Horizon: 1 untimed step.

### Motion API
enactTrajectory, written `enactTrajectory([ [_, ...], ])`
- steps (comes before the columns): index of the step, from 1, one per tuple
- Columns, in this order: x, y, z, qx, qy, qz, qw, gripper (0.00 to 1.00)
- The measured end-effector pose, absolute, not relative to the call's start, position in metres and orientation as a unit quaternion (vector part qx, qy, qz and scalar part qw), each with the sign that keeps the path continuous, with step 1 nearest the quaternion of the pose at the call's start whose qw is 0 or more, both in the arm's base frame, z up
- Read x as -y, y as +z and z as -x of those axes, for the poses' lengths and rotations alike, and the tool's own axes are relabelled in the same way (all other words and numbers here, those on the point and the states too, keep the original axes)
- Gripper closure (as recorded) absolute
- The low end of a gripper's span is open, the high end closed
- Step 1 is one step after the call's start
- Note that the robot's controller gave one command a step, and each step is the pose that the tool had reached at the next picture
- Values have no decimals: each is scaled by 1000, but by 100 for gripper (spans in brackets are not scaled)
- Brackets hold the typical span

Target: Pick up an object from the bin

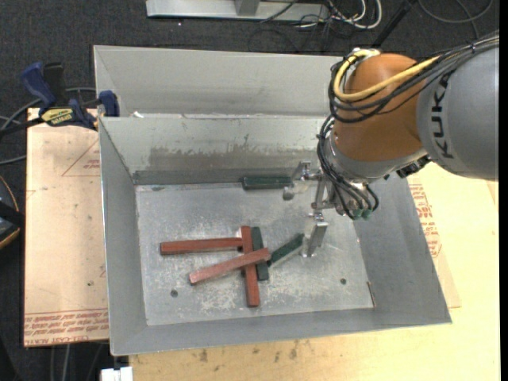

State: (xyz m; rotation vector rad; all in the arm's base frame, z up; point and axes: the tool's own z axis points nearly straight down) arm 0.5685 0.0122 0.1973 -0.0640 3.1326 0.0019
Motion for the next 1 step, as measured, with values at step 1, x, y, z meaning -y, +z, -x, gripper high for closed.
enactTrajectory([
  [1, 4, 136, -565, -997, 0, 73, 3, 0],
])
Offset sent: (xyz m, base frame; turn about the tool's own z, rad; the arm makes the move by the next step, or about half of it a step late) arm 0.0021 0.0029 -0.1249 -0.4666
